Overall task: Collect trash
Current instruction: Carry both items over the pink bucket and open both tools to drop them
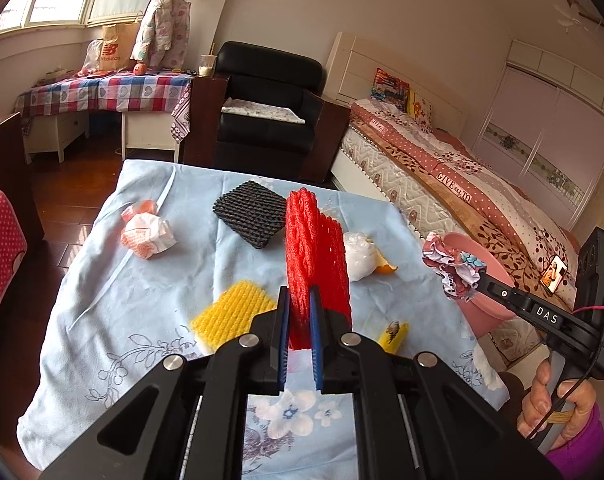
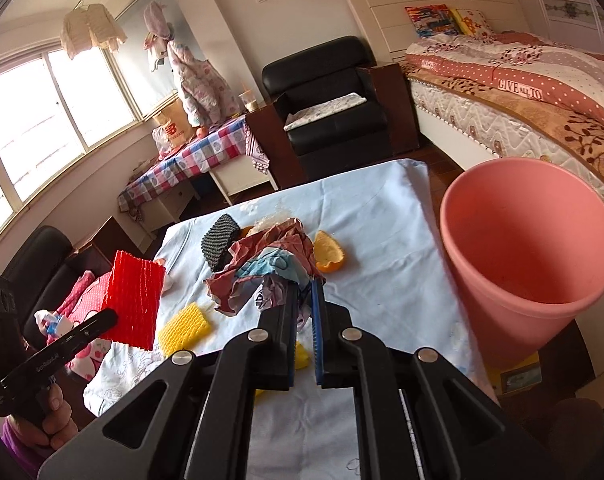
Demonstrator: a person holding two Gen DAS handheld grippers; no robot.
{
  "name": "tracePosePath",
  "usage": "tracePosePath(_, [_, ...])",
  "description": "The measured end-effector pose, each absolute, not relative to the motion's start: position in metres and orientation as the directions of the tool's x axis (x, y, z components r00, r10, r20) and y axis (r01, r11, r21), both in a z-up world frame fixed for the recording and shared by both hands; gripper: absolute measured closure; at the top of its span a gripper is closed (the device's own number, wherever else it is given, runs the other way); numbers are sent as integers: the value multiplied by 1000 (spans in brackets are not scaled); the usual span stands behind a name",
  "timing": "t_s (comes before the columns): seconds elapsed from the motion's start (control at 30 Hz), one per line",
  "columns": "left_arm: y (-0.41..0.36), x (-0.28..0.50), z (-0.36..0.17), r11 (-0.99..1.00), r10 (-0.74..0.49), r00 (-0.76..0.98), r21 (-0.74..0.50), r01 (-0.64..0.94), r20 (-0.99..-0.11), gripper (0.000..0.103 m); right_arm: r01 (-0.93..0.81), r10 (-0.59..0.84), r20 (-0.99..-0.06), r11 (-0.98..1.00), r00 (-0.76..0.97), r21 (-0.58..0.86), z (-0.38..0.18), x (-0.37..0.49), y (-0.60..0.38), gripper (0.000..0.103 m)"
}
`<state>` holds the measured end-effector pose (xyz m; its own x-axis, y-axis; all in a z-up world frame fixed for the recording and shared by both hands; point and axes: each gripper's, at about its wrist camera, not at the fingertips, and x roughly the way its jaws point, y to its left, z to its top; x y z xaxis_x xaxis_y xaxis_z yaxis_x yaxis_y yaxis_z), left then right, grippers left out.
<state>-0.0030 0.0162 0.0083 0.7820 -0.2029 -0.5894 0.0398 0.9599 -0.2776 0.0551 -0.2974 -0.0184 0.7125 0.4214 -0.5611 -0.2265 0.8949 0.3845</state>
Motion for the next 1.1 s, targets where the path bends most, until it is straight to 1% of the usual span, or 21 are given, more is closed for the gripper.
tracePosePath(0.47, [-47, 21, 22, 952, -287, 771, -258, 164, -569, 95, -116, 338, -534, 907, 775, 405, -17, 50, -358, 96])
tracePosePath(0.8, [-119, 54, 26, 928, -371, 738, -249, 277, -563, 95, -4, 223, -523, 922, 823, 387, -20, 49, -412, 96])
tracePosePath(1.1, [-193, 98, 26, 894, -448, 690, -270, 358, -568, 95, 74, 144, -543, 930, 827, 360, -27, 58, -452, 96])
